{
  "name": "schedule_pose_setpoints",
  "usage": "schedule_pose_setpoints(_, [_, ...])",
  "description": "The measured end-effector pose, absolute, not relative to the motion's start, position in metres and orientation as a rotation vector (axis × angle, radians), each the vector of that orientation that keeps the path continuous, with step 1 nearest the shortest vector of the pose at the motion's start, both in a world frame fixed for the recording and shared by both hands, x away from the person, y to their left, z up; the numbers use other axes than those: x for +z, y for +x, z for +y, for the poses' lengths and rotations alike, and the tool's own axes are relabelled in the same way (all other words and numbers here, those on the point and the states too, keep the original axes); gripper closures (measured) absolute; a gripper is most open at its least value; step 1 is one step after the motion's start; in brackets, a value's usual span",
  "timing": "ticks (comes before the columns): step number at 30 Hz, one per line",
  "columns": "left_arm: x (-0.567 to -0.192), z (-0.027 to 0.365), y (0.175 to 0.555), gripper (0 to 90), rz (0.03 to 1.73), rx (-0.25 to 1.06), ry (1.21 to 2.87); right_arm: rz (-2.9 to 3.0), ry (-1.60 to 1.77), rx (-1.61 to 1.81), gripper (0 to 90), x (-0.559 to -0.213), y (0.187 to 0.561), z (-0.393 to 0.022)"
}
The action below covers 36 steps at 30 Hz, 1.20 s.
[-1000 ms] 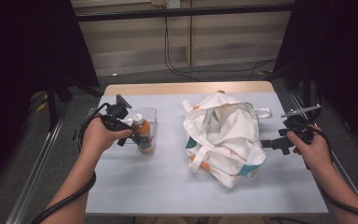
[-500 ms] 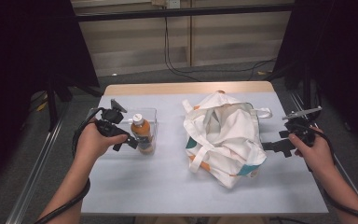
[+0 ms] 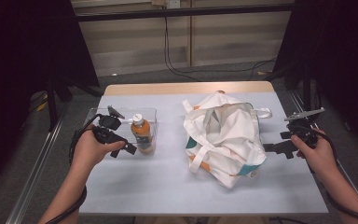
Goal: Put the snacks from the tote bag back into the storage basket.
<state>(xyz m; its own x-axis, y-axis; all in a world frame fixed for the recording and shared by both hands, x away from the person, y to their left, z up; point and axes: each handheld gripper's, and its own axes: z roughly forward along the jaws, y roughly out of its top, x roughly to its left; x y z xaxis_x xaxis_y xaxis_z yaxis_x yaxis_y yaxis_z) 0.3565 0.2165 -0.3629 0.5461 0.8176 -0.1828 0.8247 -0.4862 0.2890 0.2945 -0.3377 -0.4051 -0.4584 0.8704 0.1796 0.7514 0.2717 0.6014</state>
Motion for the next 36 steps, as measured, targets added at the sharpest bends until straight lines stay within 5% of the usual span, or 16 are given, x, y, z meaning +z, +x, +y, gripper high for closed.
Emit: schedule_pose_setpoints(36, [-0.399,0.235,0.334,12.3,1.375,-0.081,2.402,2.323,1.561,0.953,3.1,-0.419,0.282,-0.358])
